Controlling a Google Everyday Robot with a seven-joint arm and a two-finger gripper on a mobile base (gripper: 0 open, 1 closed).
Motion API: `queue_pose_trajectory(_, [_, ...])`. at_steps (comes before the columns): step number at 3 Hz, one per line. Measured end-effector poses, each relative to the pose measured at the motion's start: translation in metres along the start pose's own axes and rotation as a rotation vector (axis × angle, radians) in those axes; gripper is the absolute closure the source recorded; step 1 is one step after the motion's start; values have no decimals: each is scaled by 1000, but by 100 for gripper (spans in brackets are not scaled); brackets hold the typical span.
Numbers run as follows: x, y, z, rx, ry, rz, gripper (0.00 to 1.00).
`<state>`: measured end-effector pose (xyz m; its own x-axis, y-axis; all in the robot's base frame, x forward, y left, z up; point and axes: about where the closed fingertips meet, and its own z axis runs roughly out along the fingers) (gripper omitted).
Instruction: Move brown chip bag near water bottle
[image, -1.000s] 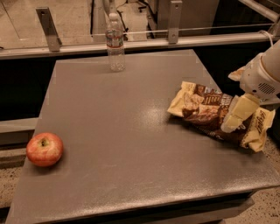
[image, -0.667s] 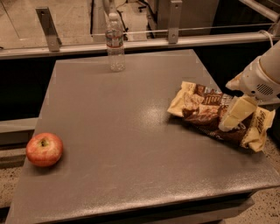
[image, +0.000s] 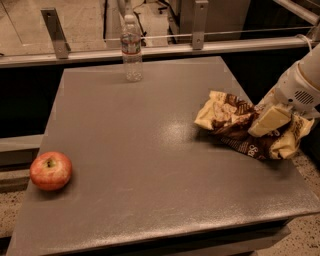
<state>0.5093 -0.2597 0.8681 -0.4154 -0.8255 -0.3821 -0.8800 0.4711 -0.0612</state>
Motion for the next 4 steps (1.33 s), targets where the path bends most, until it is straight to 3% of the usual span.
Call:
queue_pose_trajectory(1, [-16,-15,-32,74,-40,-8,95])
queue_pose_trajectory(2, [-32,-32,-68,177,-80,-20,100])
queue_pose_trajectory(3, [-32,-32,-68,177,-80,-20,100])
queue_pose_trajectory(4, [-41,-46,-60,190,-88,-31,100])
